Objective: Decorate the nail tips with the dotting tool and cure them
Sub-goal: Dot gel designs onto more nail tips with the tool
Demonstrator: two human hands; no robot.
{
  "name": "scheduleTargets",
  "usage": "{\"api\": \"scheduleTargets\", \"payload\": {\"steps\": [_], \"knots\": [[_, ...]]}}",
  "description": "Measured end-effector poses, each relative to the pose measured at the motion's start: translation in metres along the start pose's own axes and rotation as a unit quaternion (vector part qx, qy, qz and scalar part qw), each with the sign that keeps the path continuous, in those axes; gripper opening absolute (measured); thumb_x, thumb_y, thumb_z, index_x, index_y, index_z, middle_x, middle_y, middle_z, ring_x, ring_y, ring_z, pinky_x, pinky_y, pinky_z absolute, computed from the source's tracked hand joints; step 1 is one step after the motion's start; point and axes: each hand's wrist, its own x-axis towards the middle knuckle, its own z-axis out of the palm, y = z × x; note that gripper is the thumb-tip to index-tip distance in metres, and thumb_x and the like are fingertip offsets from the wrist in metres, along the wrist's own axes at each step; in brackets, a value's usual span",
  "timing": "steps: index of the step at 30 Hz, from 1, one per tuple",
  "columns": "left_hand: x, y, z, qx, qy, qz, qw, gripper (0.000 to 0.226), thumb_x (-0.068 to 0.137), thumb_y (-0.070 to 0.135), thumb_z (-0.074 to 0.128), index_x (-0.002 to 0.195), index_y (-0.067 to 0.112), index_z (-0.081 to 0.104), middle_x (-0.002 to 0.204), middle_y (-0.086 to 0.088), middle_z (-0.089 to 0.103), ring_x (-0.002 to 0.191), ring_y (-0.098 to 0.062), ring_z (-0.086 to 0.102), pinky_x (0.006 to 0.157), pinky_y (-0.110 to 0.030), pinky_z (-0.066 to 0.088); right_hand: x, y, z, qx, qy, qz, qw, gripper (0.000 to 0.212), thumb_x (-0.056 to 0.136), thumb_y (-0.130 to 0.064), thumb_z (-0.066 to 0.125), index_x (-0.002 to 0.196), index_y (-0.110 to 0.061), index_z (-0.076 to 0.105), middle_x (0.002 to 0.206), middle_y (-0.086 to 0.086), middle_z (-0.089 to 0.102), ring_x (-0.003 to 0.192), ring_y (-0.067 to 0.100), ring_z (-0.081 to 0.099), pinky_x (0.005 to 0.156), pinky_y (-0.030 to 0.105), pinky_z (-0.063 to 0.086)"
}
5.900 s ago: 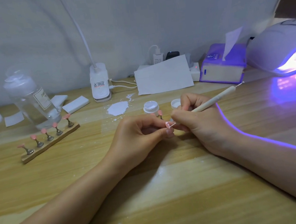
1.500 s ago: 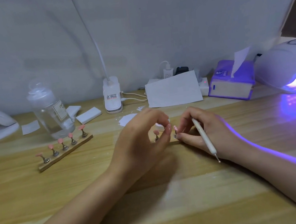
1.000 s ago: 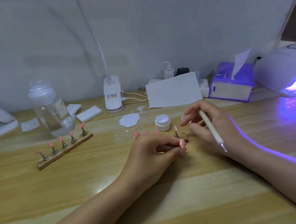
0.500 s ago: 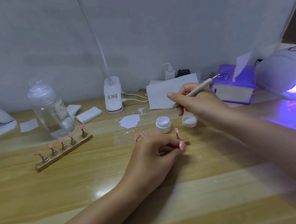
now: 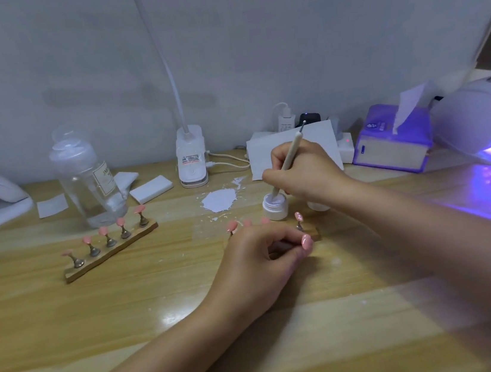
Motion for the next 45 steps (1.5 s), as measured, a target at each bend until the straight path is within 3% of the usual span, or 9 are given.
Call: {"api": "scheduleTargets", "payload": {"steps": [3, 8, 13, 17, 20, 22, 27, 35, 45], "knots": [[0.000, 0.000, 0.000, 0.011, 0.005, 0.001, 1.000, 0.009, 0.082, 0.012, 0.067, 0.074, 0.014, 0.070, 0.066, 0.005, 0.071, 0.071, 0.003, 0.059, 0.076, 0.012, 0.015, 0.000, 0.000, 0.002, -0.004, -0.010, -0.004, 1.000, 0.031, 0.071, -0.015, 0.061, 0.046, -0.018, 0.042, 0.047, -0.004, 0.048, 0.054, 0.014, 0.046, 0.053, 0.026, 0.036], [-0.001, 0.002, -0.001, -0.007, 0.001, 0.006, 1.000, 0.008, 0.081, 0.006, 0.068, 0.075, 0.010, 0.071, 0.071, 0.002, 0.072, 0.070, 0.008, 0.059, 0.068, 0.012, 0.022, -0.003, -0.001, -0.003, -0.002, -0.006, 0.003, 1.000, 0.032, 0.076, -0.018, 0.061, 0.049, -0.018, 0.042, 0.047, -0.005, 0.048, 0.058, 0.013, 0.050, 0.056, 0.026, 0.039], [-0.002, 0.002, -0.002, -0.007, -0.007, 0.013, 1.000, 0.009, 0.078, 0.001, 0.069, 0.074, 0.009, 0.072, 0.066, 0.012, 0.068, 0.069, 0.020, 0.054, 0.070, 0.012, 0.021, -0.030, -0.008, -0.023, 0.167, 0.078, 0.008, 0.983, 0.033, 0.089, -0.039, 0.055, 0.062, -0.019, 0.054, 0.045, -0.009, 0.061, 0.040, -0.001, 0.048, 0.045, 0.010, 0.038], [0.000, 0.001, -0.003, -0.003, -0.010, 0.019, 1.000, 0.009, 0.077, 0.000, 0.070, 0.074, 0.007, 0.073, 0.065, 0.013, 0.068, 0.064, 0.019, 0.053, 0.070, 0.010, 0.026, -0.072, -0.006, -0.028, 0.293, 0.078, 0.039, 0.952, 0.029, 0.076, -0.043, 0.065, 0.062, -0.019, 0.061, 0.055, -0.003, 0.066, 0.049, 0.004, 0.054, 0.056, 0.021, 0.050], [0.000, 0.002, -0.003, 0.003, -0.012, 0.019, 1.000, 0.009, 0.076, -0.001, 0.070, 0.076, 0.007, 0.074, 0.069, 0.011, 0.069, 0.065, 0.012, 0.058, 0.071, 0.009, 0.028, -0.097, -0.007, -0.023, 0.335, 0.102, 0.064, 0.935, 0.038, 0.055, -0.048, 0.071, 0.054, -0.016, 0.050, 0.047, -0.009, 0.053, 0.047, 0.004, 0.053, 0.066, 0.037, 0.055], [-0.001, 0.002, -0.004, 0.010, -0.010, 0.019, 1.000, 0.010, 0.076, -0.001, 0.070, 0.075, 0.008, 0.074, 0.070, 0.013, 0.069, 0.068, 0.007, 0.060, 0.071, 0.008, 0.029, -0.103, -0.009, -0.019, 0.351, 0.108, 0.055, 0.929, 0.042, 0.060, -0.039, 0.071, 0.053, -0.011, 0.042, 0.039, -0.013, 0.044, 0.039, 0.002, 0.048, 0.064, 0.041, 0.055], [0.001, 0.002, -0.003, 0.003, -0.010, 0.024, 1.000, 0.009, 0.075, -0.002, 0.070, 0.077, 0.006, 0.074, 0.076, 0.010, 0.070, 0.073, 0.001, 0.064, 0.072, 0.007, 0.032, -0.101, -0.006, -0.016, 0.398, 0.078, 0.037, 0.913, 0.036, 0.082, -0.004, 0.063, 0.056, -0.005, 0.038, 0.035, -0.007, 0.039, 0.032, 0.008, 0.051, 0.048, 0.025, 0.055], [0.002, 0.000, -0.002, 0.042, 0.001, 0.038, 0.998, 0.009, 0.073, 0.003, 0.073, 0.076, 0.011, 0.076, 0.075, 0.009, 0.073, 0.073, -0.009, 0.066, 0.073, 0.006, 0.030, -0.101, -0.003, -0.015, 0.347, 0.062, 0.021, 0.936, 0.036, 0.074, 0.013, 0.054, 0.051, -0.007, 0.035, 0.031, -0.007, 0.043, 0.031, -0.003, 0.047, 0.038, 0.009, 0.038], [0.001, 0.000, -0.003, 0.067, -0.001, 0.032, 0.997, 0.008, 0.075, 0.010, 0.073, 0.077, 0.018, 0.076, 0.076, 0.016, 0.071, 0.080, -0.010, 0.067, 0.083, 0.003, 0.027, -0.103, -0.005, -0.016, 0.351, 0.049, 0.016, 0.935, 0.033, 0.074, 0.016, 0.053, 0.052, -0.004, 0.037, 0.031, -0.003, 0.042, 0.031, -0.001, 0.047, 0.037, 0.008, 0.034]]}}
